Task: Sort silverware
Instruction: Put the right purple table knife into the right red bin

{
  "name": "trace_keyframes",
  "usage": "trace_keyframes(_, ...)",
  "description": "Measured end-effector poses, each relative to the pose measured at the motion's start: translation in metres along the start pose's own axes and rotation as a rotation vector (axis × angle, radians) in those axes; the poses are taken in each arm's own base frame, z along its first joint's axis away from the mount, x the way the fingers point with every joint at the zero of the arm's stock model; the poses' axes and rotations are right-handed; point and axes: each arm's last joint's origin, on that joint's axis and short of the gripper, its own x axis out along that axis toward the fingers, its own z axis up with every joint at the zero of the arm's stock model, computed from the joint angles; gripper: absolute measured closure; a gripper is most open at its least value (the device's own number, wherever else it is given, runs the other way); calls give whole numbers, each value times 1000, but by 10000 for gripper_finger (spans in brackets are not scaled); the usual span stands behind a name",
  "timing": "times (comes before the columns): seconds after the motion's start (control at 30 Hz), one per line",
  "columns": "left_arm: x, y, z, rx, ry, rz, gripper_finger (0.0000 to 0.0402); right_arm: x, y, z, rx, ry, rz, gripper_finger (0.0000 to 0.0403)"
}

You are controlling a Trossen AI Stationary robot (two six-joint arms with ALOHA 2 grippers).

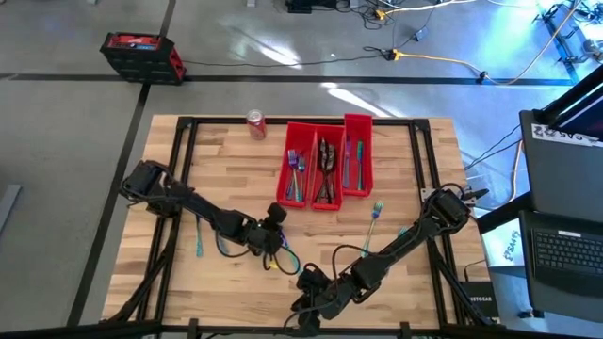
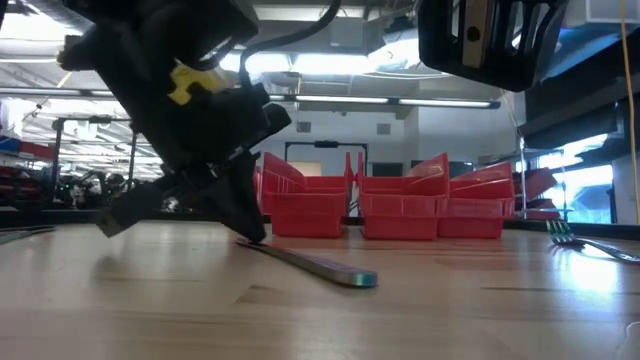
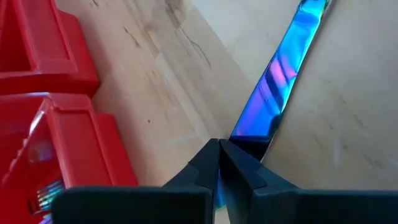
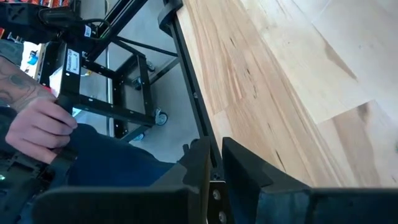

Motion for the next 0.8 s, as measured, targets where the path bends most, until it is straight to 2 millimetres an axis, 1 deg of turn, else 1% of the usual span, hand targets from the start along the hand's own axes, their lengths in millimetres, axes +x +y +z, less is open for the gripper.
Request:
trace_keyframes(0.13,-4,-8,1,12,14,2,402,0,-1,0,-16,3,-5,375)
trace_keyframes(0.23,-9,-7,3,-19,5,24,402,0,-2,0,-40,-17,-26,375)
trace_keyframes(0.3,-13,-5,4,-47,-10,17,401,0,-5,0,-60,-43,-73,375)
trace_keyframes(0.4,-16,-1,2,-64,-15,15,401,-1,-14,-2,-94,-82,-194,375)
trace_keyframes(0.5,-15,1,1,-72,-11,19,401,9,-23,-7,-143,-95,-253,375)
trace_keyframes(0.63,-14,3,0,-82,-2,28,402,29,-30,-16,-162,-86,-194,375)
trace_keyframes(0.8,-14,4,0,-100,-5,28,401,35,-39,-21,-187,-103,-270,375)
